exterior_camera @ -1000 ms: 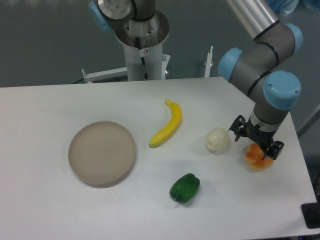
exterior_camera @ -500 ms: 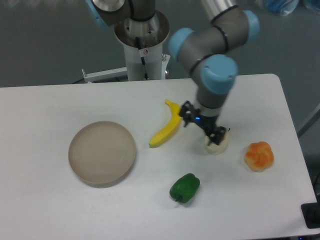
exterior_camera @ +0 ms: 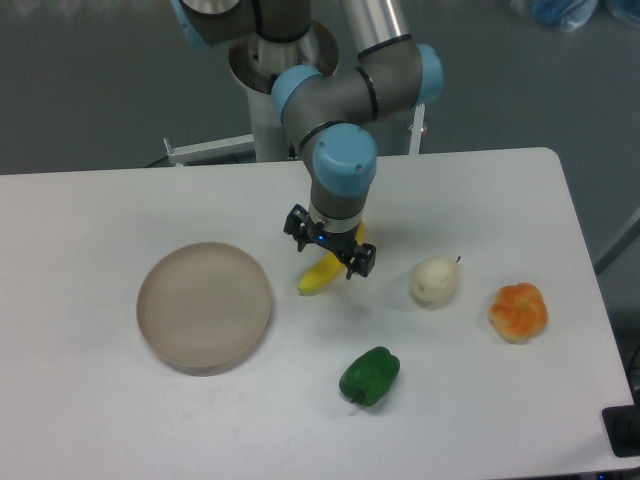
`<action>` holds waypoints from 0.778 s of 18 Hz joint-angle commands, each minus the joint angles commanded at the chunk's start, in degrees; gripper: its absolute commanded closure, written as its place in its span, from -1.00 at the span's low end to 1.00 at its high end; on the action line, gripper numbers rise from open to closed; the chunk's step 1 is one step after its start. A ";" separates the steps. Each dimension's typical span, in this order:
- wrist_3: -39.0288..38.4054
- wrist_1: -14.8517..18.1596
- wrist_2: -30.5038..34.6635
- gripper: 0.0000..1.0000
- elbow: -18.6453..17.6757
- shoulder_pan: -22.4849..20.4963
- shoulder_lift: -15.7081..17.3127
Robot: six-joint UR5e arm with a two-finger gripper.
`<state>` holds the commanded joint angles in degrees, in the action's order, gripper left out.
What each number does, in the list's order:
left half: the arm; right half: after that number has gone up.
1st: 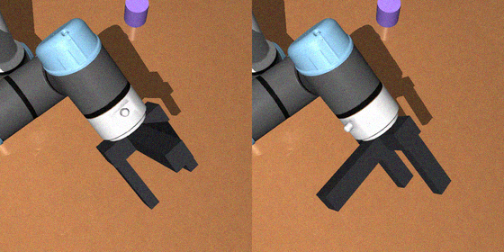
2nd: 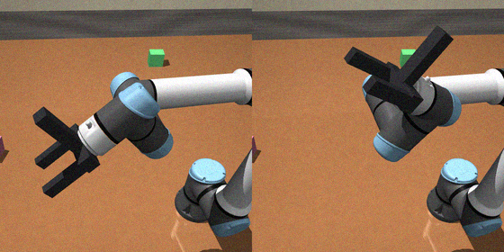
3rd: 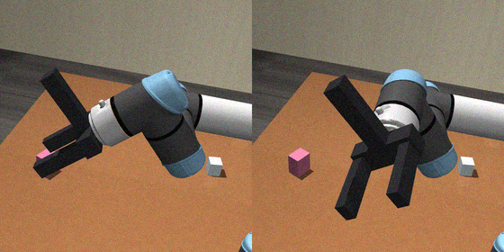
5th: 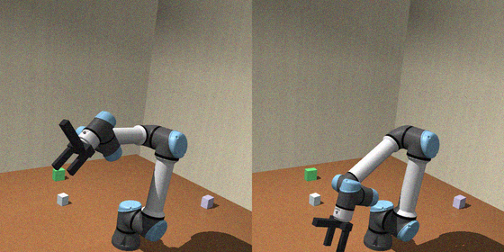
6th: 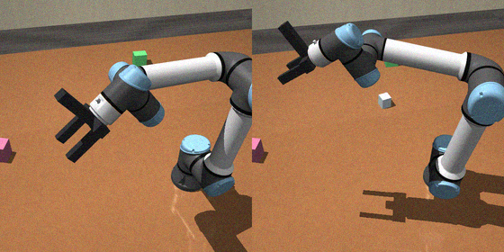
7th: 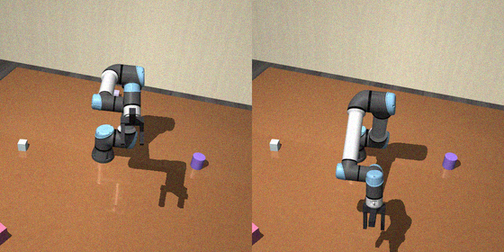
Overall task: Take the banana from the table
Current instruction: 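Lower the gripper onto the banana and close it around the banana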
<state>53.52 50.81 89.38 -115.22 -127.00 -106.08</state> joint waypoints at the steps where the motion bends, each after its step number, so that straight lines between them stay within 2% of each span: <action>1: 0.00 -0.62 0.09 -1.00 -0.27 0.09 -0.18; 4: 0.09 -0.89 1.66 -1.00 -1.15 0.18 -1.05; 7: 0.18 -4.13 3.60 -1.00 -1.24 1.58 -3.69; 10: 0.53 -4.23 4.13 -1.00 -1.15 1.58 -3.78; 11: 0.96 -4.23 4.22 -0.92 -1.06 1.58 -3.78; 12: 1.49 -4.23 4.22 -0.25 -1.06 1.58 -3.69; 13: 1.49 -4.23 4.22 0.18 -0.97 1.58 -3.61; 14: 1.50 -4.14 4.22 0.48 -0.80 1.50 -3.43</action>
<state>55.02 46.67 93.60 -116.02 -125.51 -109.51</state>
